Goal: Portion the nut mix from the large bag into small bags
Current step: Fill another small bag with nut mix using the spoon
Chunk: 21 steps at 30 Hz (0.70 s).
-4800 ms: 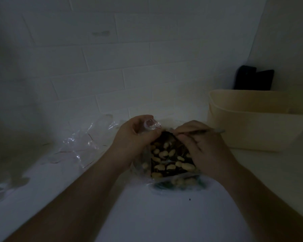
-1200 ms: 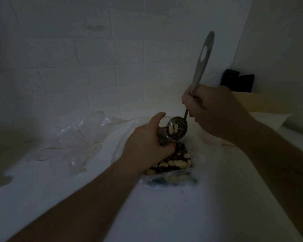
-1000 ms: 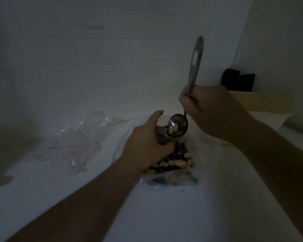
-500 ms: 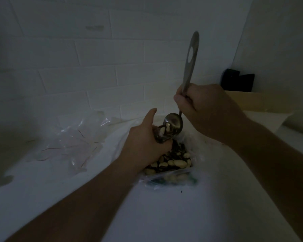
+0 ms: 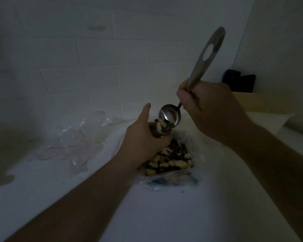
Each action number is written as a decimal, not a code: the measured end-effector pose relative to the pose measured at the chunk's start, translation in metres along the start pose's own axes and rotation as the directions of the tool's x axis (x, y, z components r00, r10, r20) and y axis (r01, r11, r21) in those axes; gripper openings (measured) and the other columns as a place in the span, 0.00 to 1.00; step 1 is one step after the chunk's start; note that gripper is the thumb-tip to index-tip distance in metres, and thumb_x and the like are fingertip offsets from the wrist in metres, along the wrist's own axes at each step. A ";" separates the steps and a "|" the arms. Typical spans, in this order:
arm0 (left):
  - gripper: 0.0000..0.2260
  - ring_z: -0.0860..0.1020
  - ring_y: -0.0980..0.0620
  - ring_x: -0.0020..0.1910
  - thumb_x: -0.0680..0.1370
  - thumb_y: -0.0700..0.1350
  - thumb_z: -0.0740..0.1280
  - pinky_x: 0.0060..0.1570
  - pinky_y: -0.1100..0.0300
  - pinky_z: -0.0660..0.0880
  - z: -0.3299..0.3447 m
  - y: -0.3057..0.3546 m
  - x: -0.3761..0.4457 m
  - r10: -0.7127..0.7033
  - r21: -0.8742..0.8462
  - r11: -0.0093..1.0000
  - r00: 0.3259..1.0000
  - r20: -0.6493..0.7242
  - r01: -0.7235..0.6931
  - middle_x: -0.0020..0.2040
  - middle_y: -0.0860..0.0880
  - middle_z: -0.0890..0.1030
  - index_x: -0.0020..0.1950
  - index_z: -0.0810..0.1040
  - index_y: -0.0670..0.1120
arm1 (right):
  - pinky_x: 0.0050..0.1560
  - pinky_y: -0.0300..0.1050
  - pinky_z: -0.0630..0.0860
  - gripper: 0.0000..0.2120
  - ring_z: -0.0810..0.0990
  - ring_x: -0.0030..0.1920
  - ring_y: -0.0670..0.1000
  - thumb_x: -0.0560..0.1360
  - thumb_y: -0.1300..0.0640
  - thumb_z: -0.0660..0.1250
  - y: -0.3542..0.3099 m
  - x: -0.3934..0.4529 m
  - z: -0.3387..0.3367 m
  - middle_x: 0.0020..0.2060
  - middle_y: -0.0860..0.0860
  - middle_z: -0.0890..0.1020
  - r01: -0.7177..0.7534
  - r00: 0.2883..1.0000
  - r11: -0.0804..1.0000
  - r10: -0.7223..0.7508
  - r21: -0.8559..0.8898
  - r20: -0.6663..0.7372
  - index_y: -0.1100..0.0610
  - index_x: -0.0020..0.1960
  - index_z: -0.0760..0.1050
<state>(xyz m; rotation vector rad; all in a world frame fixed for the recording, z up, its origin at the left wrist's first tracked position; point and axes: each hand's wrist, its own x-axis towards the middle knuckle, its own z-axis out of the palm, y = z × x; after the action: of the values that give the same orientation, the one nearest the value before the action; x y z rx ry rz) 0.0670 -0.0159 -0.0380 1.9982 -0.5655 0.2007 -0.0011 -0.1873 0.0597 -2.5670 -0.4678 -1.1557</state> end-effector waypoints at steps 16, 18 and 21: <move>0.52 0.77 0.52 0.64 0.69 0.48 0.81 0.65 0.50 0.77 0.011 -0.010 0.005 0.143 0.059 0.986 0.972 0.188 -0.157 0.66 0.51 0.77 0.84 0.52 0.59 | 0.38 0.31 0.74 0.18 0.78 0.32 0.44 0.84 0.49 0.57 0.006 -0.022 0.006 0.32 0.48 0.79 -0.036 0.998 0.999 0.034 0.035 0.054 0.59 0.51 0.81; 0.53 0.74 0.51 0.67 0.67 0.52 0.79 0.66 0.50 0.76 0.011 -0.015 0.006 0.193 0.111 0.968 0.952 0.236 -0.224 0.69 0.49 0.75 0.84 0.50 0.60 | 0.37 0.29 0.73 0.18 0.79 0.32 0.45 0.84 0.48 0.58 0.007 -0.025 0.010 0.33 0.48 0.79 -0.039 0.998 0.999 0.038 0.032 0.052 0.59 0.51 0.82; 0.52 0.73 0.55 0.62 0.69 0.51 0.78 0.62 0.64 0.74 0.015 -0.018 0.005 0.235 0.190 0.943 0.949 0.209 -0.275 0.67 0.47 0.75 0.85 0.50 0.60 | 0.37 0.44 0.79 0.20 0.82 0.35 0.49 0.84 0.46 0.56 0.008 -0.027 0.011 0.35 0.52 0.82 -0.090 0.995 0.992 0.087 0.085 0.040 0.59 0.52 0.81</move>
<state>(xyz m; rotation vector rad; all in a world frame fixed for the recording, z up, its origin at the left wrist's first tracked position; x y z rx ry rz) 0.0784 -0.0233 -0.0572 2.1635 -0.9602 0.2470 -0.0071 -0.1950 0.0313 -2.5111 -0.3984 -1.0368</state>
